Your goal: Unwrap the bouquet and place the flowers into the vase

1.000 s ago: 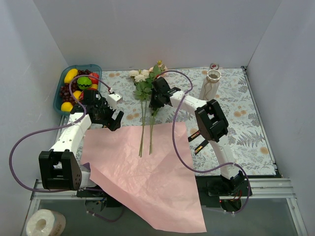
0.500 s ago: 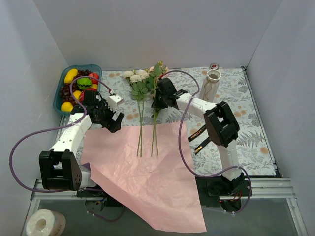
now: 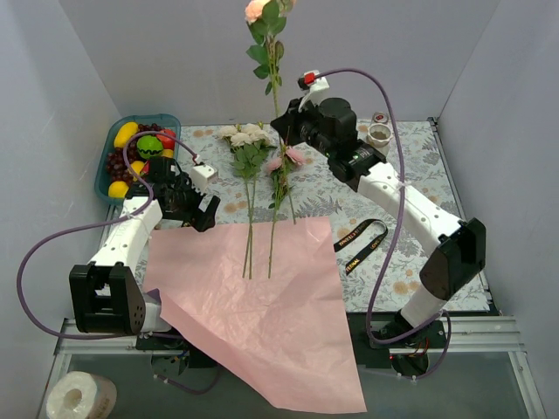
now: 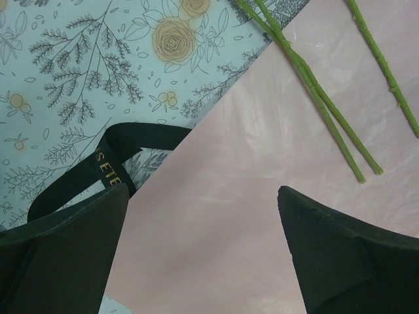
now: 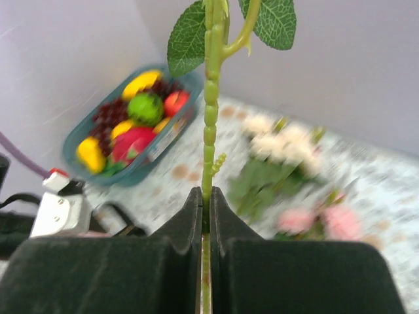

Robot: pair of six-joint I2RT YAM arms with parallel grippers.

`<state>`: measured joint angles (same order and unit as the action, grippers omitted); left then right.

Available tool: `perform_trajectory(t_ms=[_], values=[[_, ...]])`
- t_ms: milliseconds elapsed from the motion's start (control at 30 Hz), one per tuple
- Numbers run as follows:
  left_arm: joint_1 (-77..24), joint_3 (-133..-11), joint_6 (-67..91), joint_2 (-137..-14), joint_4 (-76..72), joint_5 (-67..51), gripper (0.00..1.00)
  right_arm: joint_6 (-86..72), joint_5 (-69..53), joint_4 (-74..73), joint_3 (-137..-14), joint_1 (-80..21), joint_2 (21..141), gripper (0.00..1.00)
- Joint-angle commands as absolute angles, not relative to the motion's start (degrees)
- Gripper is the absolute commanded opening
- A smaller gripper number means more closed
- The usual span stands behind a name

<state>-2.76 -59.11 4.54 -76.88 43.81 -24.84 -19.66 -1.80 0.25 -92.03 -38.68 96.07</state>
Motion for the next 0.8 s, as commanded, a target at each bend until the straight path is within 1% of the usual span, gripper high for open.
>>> perform_trajectory(t_ms=[0, 33, 67, 200, 267, 433, 600, 767], values=[[-2.81, -63.10, 6.24, -77.60, 44.91, -26.89, 0.98, 0.68, 10.17, 13.51, -93.52, -37.53, 88.26, 0.01], [-2.81, -63.37, 6.50, -77.87, 44.91, -26.98, 0.98, 3.57, 13.76, 15.71, -93.25, -37.09, 87.46, 0.01], [-2.81, -63.89, 7.37, -78.05, 44.48, -26.90, 0.98, 7.00, 14.84, 17.21, -93.51, -36.31, 86.93, 0.01], [-2.81, -65.74, 8.17, -79.01, 44.83, -27.60, 0.98, 8.35, 14.77, 19.15, -98.35, -28.42, 86.31, 0.01], [-2.81, -66.27, 8.44, -79.10, 44.83, -27.95, 0.98, 7.82, 12.57, 23.28, -97.48, -24.55, 85.43, 0.01], [-2.81, -67.06, 7.65, -79.10, 45.70, -28.65, 0.98, 8.35, 12.83, 32.85, -93.96, -19.26, 83.23, 0.01], [-2.81, -67.15, 7.56, -79.54, 45.26, -28.30, 0.98, 5.28, 9.50, 34.36, -93.16, -13.28, 83.32, 0.01], [-2.81, -67.76, 8.00, -80.33, 45.53, -28.74, 0.98, 5.27, 9.84, 36.03, -89.66, -11.69, 82.79, 0.01]])
